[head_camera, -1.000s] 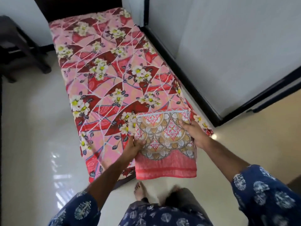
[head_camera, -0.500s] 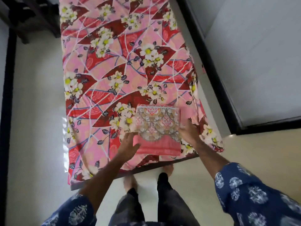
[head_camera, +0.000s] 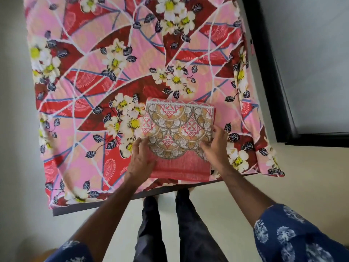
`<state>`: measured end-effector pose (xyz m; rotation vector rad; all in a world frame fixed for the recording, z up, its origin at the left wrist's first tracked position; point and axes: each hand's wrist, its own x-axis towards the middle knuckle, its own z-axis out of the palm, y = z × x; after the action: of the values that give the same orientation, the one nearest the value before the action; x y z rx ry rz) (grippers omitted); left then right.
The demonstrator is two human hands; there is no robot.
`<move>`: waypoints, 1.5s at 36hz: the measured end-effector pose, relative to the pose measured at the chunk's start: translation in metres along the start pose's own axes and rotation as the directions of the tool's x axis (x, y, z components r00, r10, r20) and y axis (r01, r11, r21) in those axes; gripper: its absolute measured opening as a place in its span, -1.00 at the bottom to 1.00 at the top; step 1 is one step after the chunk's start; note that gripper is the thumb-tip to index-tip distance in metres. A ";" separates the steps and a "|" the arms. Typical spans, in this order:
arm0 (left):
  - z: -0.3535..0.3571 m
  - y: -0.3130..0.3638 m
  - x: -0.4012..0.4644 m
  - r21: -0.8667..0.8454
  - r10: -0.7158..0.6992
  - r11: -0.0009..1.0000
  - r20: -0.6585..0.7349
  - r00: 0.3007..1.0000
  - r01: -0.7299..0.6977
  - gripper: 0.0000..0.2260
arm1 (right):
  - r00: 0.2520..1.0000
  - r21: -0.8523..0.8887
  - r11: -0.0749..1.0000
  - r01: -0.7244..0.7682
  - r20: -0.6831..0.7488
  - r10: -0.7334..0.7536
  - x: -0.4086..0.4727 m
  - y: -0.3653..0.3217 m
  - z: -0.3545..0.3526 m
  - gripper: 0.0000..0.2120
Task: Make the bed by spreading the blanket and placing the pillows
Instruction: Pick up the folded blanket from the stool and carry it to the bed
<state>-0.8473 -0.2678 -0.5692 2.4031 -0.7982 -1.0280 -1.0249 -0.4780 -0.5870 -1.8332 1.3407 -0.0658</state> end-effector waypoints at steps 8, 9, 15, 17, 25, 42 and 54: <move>0.016 -0.007 0.002 -0.077 0.033 0.996 -0.171 0.985 -0.047 -0.14 | 0.999 0.149 0.989 -0.006 -0.052 0.014 0.007 0.005 0.008 -0.36; 0.017 -0.007 0.001 -0.096 0.033 0.994 -0.174 0.984 -0.051 -0.14 | 0.999 0.191 0.982 -0.011 -0.039 0.019 0.006 0.004 0.007 -0.39; 0.018 -0.013 0.001 -0.171 0.029 0.984 -0.149 0.988 -0.055 -0.14 | 0.998 0.277 0.960 0.049 -0.058 -0.034 0.007 0.003 0.002 -0.55; 0.016 -0.015 0.004 -0.157 0.040 0.986 -0.129 0.991 -0.060 -0.14 | 0.997 0.258 0.964 0.066 -0.064 -0.052 0.005 -0.002 0.003 -0.59; 0.001 -0.006 0.014 0.227 0.177 0.962 -0.105 0.979 -0.150 -0.24 | 0.980 0.267 0.950 0.163 -0.155 -0.124 -0.002 -0.026 0.001 -0.78; -0.030 0.039 -0.020 -0.588 0.348 0.785 0.160 0.924 -0.194 -0.25 | 0.859 0.169 0.842 0.512 -0.089 -0.504 -0.061 -0.112 0.007 -0.91; -0.078 0.011 -0.041 -0.822 0.032 0.562 -0.089 0.996 -0.092 -0.70 | 0.853 0.821 0.535 -0.199 0.414 -0.318 -0.082 -0.190 0.064 -0.58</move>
<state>-0.8161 -0.2392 -0.4913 1.5458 -0.2416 -0.9820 -0.8839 -0.3601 -0.4719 -0.9147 0.6206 -0.2058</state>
